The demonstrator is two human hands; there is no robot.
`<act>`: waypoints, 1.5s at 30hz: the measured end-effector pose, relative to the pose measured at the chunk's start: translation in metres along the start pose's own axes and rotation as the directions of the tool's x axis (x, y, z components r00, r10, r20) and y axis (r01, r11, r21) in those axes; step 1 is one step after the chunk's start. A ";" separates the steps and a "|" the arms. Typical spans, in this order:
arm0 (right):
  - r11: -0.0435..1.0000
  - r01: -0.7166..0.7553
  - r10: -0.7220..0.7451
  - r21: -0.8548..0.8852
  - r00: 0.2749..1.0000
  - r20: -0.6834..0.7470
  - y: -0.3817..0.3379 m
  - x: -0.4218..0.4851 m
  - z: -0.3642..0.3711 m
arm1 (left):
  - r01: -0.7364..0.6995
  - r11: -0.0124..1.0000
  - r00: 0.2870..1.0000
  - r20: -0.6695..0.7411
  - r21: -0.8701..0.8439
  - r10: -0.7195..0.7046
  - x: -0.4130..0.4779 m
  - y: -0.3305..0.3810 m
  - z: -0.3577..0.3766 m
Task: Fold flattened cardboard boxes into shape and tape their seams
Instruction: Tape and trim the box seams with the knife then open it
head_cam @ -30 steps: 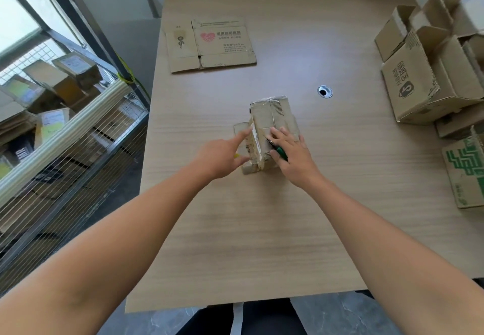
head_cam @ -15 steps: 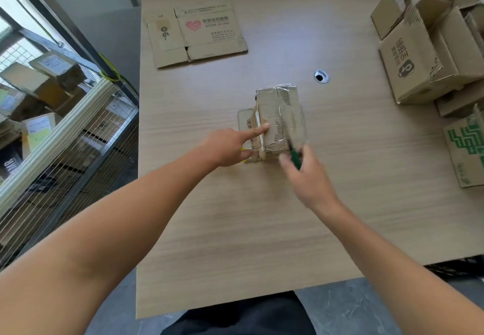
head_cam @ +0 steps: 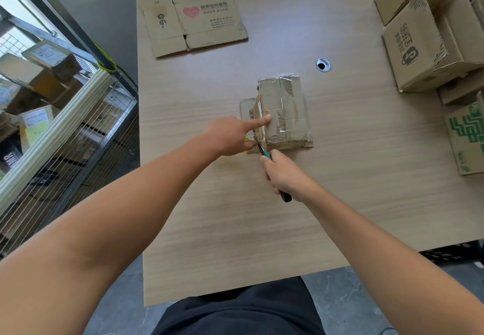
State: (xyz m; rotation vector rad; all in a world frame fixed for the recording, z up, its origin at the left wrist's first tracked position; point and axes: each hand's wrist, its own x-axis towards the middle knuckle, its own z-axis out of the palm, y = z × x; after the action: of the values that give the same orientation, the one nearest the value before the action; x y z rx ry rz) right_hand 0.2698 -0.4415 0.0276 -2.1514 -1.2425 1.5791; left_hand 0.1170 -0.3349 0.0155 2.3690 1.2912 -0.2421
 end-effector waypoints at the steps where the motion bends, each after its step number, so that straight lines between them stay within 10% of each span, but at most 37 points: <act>1: 0.999 -0.025 0.024 0.032 0.999 0.023 -0.005 0.004 -0.001 | 0.001 1.000 1.000 0.000 0.002 -0.001 0.000 0.000 -0.001; 8: 0.938 -0.277 0.324 -0.209 0.913 0.247 0.006 0.006 0.000 | -0.034 0.995 0.999 0.042 0.094 0.030 0.009 0.008 -0.013; 18: 0.902 0.272 -0.292 -0.336 0.956 -0.009 0.043 0.011 0.045 | 0.118 0.993 0.983 -0.138 -0.030 -0.121 -0.050 -0.044 0.026; 32: 0.845 0.360 -0.415 -0.396 0.908 -0.061 0.051 0.012 0.097 | 0.311 0.926 0.918 -0.185 -0.214 -0.351 -0.112 -0.045 0.103; 35: 0.795 0.496 -0.587 -0.349 0.773 -0.239 0.046 -0.003 0.075 | 0.281 0.897 0.855 -0.336 -0.342 -0.396 -0.109 -0.032 0.089; 40: 0.752 0.577 -0.543 -0.319 0.267 -0.796 0.031 0.003 0.004 | -0.020 0.721 0.779 -0.463 -0.692 -0.423 -0.054 0.032 0.043; 45: 0.863 0.468 -0.197 0.192 0.661 -0.724 0.013 0.057 -0.028 | -0.111 0.293 0.838 -0.248 -0.950 -0.486 0.029 0.092 0.031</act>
State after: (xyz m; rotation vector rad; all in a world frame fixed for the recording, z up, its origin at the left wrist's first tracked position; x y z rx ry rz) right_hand 0.3052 -0.4002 -0.0080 -1.8299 -0.9179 0.6561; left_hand 0.2116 -0.3704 0.0039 1.1721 1.3509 0.9475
